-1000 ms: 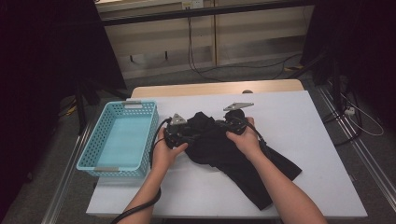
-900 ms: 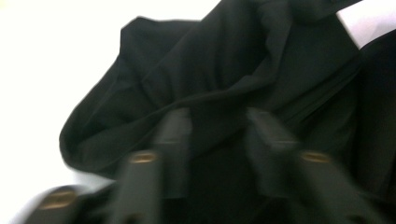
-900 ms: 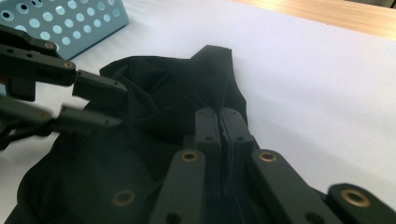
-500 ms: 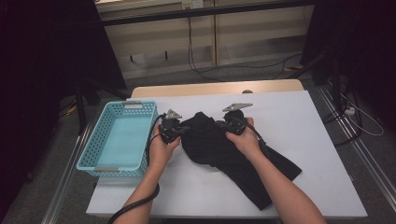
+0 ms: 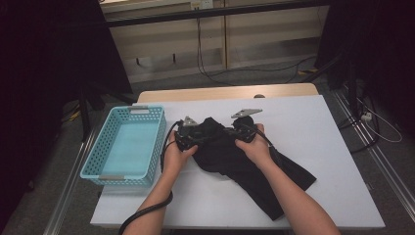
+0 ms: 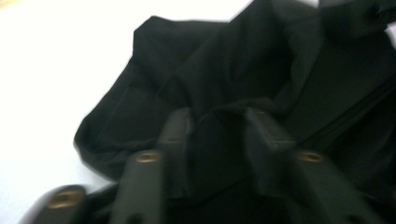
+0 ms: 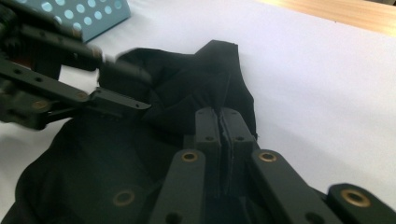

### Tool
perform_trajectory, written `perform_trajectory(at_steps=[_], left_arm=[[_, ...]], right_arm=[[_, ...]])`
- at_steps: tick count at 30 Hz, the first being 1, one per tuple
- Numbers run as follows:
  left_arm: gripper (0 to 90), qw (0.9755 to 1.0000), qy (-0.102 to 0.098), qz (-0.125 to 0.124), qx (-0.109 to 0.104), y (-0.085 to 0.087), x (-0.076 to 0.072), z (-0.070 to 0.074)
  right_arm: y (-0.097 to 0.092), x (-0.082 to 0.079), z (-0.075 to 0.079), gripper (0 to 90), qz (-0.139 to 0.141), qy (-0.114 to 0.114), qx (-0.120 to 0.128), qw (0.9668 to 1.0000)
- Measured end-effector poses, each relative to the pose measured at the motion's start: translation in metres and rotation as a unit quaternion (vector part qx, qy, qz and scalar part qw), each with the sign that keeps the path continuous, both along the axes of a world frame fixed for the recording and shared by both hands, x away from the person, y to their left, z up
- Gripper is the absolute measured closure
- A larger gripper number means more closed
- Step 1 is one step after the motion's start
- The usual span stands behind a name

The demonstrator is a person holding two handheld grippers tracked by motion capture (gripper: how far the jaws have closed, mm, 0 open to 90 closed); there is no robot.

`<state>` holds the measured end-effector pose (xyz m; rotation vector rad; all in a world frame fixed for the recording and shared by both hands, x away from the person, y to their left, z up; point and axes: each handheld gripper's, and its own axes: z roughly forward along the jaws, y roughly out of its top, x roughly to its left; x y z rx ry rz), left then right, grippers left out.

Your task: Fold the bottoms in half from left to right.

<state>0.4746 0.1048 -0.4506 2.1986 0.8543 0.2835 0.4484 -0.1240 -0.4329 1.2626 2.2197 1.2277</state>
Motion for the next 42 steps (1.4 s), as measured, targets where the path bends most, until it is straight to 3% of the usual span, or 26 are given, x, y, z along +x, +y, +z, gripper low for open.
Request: perform_trajectory(at_steps=[3,6,16,20,22,25,27,29,30,31,32,33,34,35,39,40,42], left_arm=[[81.6,0.9998,0.013,0.011,-0.011,0.001,0.0,0.001],[83.6,0.9992,0.024,0.026,-0.021,0.007,-0.003,0.012],[83.7,0.9971,0.025,0.056,-0.045,0.028,-0.009,0.043],[83.6,0.9949,0.031,0.075,-0.059,0.038,-0.007,0.052],[83.4,0.9948,0.027,0.081,-0.056,0.039,-0.006,0.054],[83.4,0.9952,0.022,0.084,-0.046,0.04,-0.005,0.055],[82.1,0.9935,0.005,0.104,-0.045,0.04,-0.002,0.054],[73.1,0.9918,-0.015,0.121,-0.038,0.039,0.0,0.05],[60.8,0.9918,-0.015,0.121,-0.038,0.039,0.0,0.05],[60.8,0.9908,-0.023,0.13,-0.031,0.04,0.001,0.048],[52.7,0.9909,-0.02,0.129,-0.032,0.039,0.001,0.046],[52.2,0.9914,-0.014,0.125,-0.036,0.039,0.001,0.044],[43.8,0.9918,-0.006,0.12,-0.043,0.036,0.001,0.04],[39.8,0.992,-0.002,0.119,-0.042,0.034,0.0,0.039],[29.0,0.9923,-0.008,0.116,-0.043,0.029,0.001,0.035],[27.6,0.9928,-0.007,0.112,-0.043,0.028,0.001,0.035],[27.1,0.9945,-0.014,0.1,-0.028,0.025,0.003,0.034]], right_arm=[[0.0,0.0,0.0,87.1,0.002,0.0,0.0,1.0],[0.001,-0.001,0.001,87.1,0.004,0.001,0.003,1.0],[0.009,-0.001,0.01,87.2,0.029,-0.016,0.013,0.9994],[0.009,0.008,0.011,87.4,0.023,-0.015,0.046,0.9986],[0.011,0.013,0.012,87.4,0.023,-0.022,0.023,0.9992],[0.014,0.019,0.014,87.3,0.025,-0.027,0.026,0.999],[0.019,0.029,0.015,85.5,0.011,-0.036,0.025,0.999],[0.021,0.034,0.015,70.9,-0.013,-0.046,0.01,0.9988],[0.021,0.034,0.015,70.9,-0.013,-0.046,0.01,0.9988],[0.02,0.035,0.015,66.3,-0.023,-0.049,0.004,0.9985],[0.017,0.035,0.015,65.0,-0.028,-0.044,0.011,0.9986],[0.015,0.034,0.015,62.8,-0.025,-0.039,0.014,0.9988],[0.009,0.03,0.016,56.7,-0.018,-0.023,-0.002,0.9996],[0.005,0.027,0.016,56.8,-0.016,-0.023,-0.009,0.9996],[-0.01,0.014,0.018,53.9,-0.01,-0.016,-0.01,0.9998],[-0.02,0.004,0.019,53.4,-0.004,-0.017,-0.029,0.9994],[-0.031,-0.008,0.019,50.9,-0.009,-0.02,-0.026,0.9994]])
